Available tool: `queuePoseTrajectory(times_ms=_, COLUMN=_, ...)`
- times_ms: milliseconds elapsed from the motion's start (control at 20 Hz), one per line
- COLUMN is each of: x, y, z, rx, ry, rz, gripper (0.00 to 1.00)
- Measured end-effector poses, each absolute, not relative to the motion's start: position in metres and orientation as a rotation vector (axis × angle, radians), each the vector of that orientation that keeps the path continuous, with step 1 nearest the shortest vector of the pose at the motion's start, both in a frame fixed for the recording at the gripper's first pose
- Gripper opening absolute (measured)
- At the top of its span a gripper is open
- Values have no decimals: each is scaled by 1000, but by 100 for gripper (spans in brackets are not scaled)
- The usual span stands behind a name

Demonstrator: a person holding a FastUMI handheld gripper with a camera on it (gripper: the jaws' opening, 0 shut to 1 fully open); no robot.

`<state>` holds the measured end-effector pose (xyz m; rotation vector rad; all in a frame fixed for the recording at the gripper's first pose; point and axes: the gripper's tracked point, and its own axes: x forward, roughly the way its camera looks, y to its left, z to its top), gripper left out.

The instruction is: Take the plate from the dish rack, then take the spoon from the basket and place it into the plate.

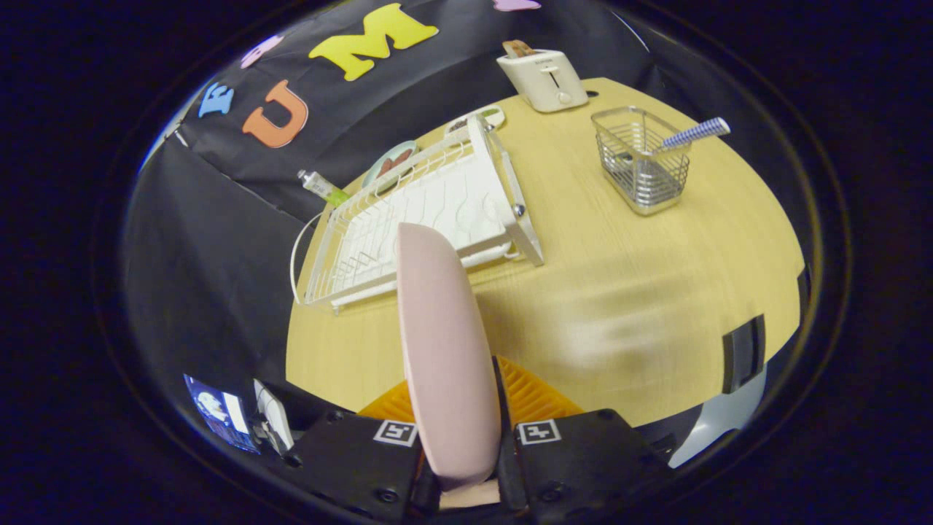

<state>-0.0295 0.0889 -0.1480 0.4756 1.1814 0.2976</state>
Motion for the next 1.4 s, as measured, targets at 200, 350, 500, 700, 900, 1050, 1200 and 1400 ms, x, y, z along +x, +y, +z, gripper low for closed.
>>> queuePoseTrajectory(times_ms=200, x=-27, y=93, z=-170, rx=567, ry=1209, rz=334, gripper=36)
queuePoseTrajectory(times_ms=350, x=-27, y=98, z=-176, rx=607, ry=1234, rz=379, gripper=37)
queuePoseTrajectory(times_ms=500, x=-25, y=99, z=-181, rx=605, ry=1245, rz=396, gripper=37)
queuePoseTrajectory(times_ms=700, x=-24, y=94, z=-180, rx=585, ry=1230, rz=404, gripper=50)
queuePoseTrajectory(times_ms=900, x=-23, y=94, z=-182, rx=570, ry=1214, rz=415, gripper=60)
queuePoseTrajectory(times_ms=1050, x=-19, y=92, z=-177, rx=534, ry=1171, rz=428, gripper=62)
queuePoseTrajectory(times_ms=1200, x=-16, y=84, z=-165, rx=462, ry=1090, rz=430, gripper=65)
queuePoseTrajectory(times_ms=1400, x=-10, y=63, z=-139, rx=374, ry=935, rz=408, gripper=78)
